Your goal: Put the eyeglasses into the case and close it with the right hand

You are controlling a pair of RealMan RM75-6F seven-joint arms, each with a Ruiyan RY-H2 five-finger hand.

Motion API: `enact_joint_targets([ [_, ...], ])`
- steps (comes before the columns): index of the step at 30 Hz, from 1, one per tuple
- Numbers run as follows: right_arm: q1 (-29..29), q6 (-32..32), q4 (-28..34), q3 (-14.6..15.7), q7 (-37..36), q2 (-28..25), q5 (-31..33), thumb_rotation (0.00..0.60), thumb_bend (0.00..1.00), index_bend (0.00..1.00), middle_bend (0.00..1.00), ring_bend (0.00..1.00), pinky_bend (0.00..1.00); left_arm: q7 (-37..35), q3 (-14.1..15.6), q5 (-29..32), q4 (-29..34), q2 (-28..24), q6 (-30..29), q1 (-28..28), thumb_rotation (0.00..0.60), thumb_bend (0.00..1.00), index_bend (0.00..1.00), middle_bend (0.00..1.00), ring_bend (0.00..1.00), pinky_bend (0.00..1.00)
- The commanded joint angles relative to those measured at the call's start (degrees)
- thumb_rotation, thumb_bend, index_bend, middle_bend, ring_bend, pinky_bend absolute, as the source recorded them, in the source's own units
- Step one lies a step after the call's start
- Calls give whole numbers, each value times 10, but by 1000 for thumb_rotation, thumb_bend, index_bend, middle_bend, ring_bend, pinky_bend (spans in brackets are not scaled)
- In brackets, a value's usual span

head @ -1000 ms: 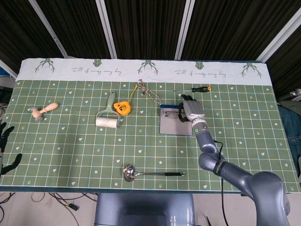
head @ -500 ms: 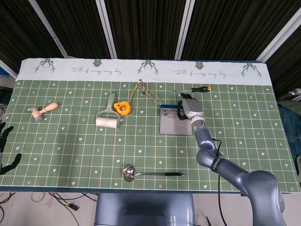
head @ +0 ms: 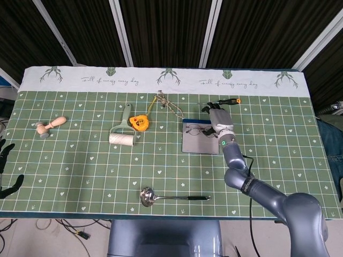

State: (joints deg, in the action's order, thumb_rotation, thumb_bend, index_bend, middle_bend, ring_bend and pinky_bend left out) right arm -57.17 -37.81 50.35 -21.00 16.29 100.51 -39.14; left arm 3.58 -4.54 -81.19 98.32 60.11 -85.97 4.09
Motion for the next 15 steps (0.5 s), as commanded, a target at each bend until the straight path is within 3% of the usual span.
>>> enact_joint_targets([
  [1,26,-53,75,0,-17,-28,-35,600,272,248,211,194,237,0,0,0,0,0,0,0,600,318,84,0,0,0],
  [3,55,-116,148,14,-19,-49,-74,600,321,248,318,325,306,1,0,0,1,0,1,0,600,318,84,0,0,0],
  [4,66,-140,171,20,-17,-55,-89,600,388,248,388,420,390,1,0,0,1,0,1,0,600,318,84,0,0,0],
  [8,100,-219,240,51,1,-69,-146,600,580,247,649,779,844,1,0,-1,1,0,-1,0,600,318,84,0,0,0],
  [9,104,-225,250,55,3,-72,-150,600,600,243,710,841,911,1,1,-1,1,1,-1,0,600,318,84,0,0,0],
  [11,111,-215,273,61,8,-80,-140,600,625,223,796,925,979,1,1,-2,0,1,-1,0,600,317,84,0,0,0],
  [15,109,-142,324,68,23,-113,-72,600,641,193,839,965,1000,1,1,-1,-1,1,1,0,600,318,84,0,0,0],
])
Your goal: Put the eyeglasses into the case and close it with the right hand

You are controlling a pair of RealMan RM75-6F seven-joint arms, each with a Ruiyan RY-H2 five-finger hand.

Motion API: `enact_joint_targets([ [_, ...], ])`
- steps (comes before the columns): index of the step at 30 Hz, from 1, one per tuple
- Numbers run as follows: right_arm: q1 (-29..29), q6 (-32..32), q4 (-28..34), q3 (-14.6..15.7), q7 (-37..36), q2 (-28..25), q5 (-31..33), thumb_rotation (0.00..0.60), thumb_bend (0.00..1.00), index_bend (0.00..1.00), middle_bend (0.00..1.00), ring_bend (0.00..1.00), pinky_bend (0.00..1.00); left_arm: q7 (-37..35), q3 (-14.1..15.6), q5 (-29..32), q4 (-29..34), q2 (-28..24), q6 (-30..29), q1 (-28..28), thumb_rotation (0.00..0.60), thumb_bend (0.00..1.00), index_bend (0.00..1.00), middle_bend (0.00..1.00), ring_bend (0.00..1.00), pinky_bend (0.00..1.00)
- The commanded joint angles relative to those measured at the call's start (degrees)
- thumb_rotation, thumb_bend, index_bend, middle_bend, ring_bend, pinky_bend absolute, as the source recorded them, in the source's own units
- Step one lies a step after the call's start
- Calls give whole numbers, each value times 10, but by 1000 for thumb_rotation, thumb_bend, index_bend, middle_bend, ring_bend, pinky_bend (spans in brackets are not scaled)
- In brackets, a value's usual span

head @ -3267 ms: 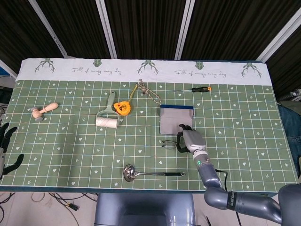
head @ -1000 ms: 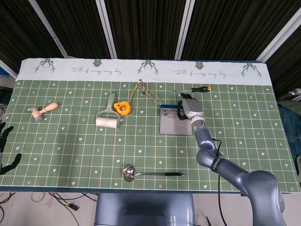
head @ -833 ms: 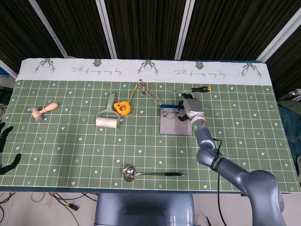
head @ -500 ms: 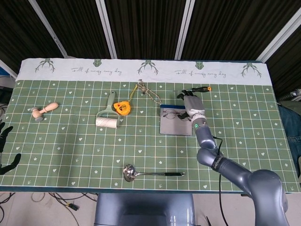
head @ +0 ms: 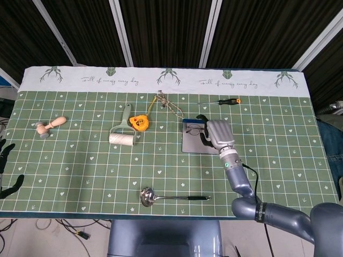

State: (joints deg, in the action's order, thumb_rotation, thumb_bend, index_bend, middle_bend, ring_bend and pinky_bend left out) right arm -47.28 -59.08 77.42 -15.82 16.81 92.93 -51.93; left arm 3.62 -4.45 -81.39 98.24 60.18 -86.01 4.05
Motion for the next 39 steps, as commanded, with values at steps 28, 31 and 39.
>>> enact_joint_targets([
  [28,-44,110,-9,43,119,-4,231,600,677,123,845,967,1000,-2,0,1,-1,0,1,0,600,317,84,0,0,0],
  [31,-48,114,-22,42,119,2,237,600,679,120,845,967,1000,-1,-1,3,-1,0,2,0,600,318,84,0,0,0],
  [39,-59,126,-63,35,120,21,256,600,680,120,845,967,1000,0,-1,4,1,-1,3,1,600,318,84,0,0,0],
])
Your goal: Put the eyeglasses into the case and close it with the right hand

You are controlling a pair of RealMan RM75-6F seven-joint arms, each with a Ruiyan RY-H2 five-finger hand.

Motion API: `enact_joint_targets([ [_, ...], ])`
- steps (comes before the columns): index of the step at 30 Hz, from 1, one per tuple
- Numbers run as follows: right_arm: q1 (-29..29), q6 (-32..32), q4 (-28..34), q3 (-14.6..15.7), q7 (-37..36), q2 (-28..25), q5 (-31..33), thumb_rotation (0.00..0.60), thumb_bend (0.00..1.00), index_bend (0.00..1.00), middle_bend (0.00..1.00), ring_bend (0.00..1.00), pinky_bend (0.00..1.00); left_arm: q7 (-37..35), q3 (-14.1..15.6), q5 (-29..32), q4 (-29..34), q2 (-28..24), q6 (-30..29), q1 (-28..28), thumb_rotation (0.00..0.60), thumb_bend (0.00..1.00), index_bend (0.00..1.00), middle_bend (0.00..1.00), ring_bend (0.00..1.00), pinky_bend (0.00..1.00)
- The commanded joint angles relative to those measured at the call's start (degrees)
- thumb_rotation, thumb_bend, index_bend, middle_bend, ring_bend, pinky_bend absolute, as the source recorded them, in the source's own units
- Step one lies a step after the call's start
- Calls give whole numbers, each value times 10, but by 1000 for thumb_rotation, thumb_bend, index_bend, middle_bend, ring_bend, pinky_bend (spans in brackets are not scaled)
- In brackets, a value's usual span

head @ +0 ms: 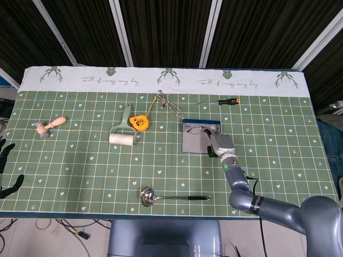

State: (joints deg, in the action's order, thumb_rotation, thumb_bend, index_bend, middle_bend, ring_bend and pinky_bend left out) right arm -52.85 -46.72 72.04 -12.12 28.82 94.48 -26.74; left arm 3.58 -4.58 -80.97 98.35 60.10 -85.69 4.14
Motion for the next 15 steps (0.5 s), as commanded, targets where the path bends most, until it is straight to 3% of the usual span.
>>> enact_joint_targets([
  [1,-4,3,-12,-2,0,7,6,600,681,120,845,967,1000,0,0,0,0,0,0,0,600,318,84,0,0,0],
  [15,-8,12,-36,-14,-7,13,12,600,694,120,838,963,1000,-1,0,2,0,0,1,0,600,318,84,0,0,0],
])
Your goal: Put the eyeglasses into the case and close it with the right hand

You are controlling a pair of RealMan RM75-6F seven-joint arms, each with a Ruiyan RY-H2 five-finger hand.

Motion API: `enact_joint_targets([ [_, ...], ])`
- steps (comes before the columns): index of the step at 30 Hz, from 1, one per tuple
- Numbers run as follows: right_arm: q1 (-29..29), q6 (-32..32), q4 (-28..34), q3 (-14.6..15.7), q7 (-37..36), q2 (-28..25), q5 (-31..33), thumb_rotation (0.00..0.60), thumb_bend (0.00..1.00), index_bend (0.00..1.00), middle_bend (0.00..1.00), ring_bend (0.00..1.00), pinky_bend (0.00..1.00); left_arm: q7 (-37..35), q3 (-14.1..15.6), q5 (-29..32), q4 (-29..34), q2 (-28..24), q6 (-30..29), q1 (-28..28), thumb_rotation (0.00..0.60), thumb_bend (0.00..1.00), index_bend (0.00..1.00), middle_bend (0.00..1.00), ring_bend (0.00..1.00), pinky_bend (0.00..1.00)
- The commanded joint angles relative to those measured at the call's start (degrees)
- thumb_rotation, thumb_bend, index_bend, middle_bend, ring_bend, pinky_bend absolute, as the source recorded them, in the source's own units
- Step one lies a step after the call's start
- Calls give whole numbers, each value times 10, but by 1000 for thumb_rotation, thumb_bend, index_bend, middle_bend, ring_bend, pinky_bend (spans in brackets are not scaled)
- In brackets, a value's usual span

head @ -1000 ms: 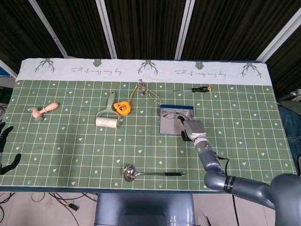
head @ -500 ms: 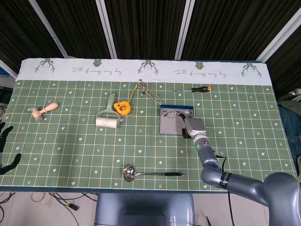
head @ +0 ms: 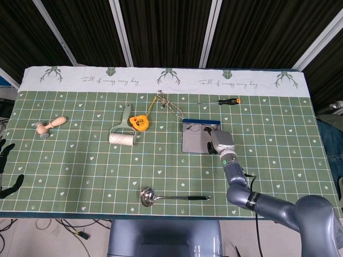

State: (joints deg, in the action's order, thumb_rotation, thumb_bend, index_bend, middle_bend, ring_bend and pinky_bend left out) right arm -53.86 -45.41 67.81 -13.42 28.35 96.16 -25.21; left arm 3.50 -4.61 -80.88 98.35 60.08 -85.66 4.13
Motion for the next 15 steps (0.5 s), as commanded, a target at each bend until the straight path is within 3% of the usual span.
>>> enact_joint_targets([
  [1,3,-4,12,-1,-4,-8,-6,600,689,121,834,960,1000,0,0,1,0,0,1,0,600,318,84,0,0,0],
  [4,15,-16,51,-5,-18,-29,-26,600,557,126,768,904,987,0,0,1,1,-1,1,0,600,317,84,0,0,0],
  [5,22,-24,75,-4,-25,-41,-41,600,465,126,707,846,955,0,0,1,1,-1,1,0,600,317,84,0,0,0],
  [8,42,-51,123,14,-31,-64,-94,600,248,128,503,641,775,3,0,0,1,-1,2,1,600,318,84,0,0,0],
  [11,60,-94,140,41,-24,-66,-152,600,139,129,367,496,599,4,1,0,0,0,1,0,600,318,84,0,0,0],
  [15,95,-166,127,67,-49,-39,-235,600,86,125,278,366,428,5,1,-1,-1,1,-1,0,600,317,85,0,0,0],
])
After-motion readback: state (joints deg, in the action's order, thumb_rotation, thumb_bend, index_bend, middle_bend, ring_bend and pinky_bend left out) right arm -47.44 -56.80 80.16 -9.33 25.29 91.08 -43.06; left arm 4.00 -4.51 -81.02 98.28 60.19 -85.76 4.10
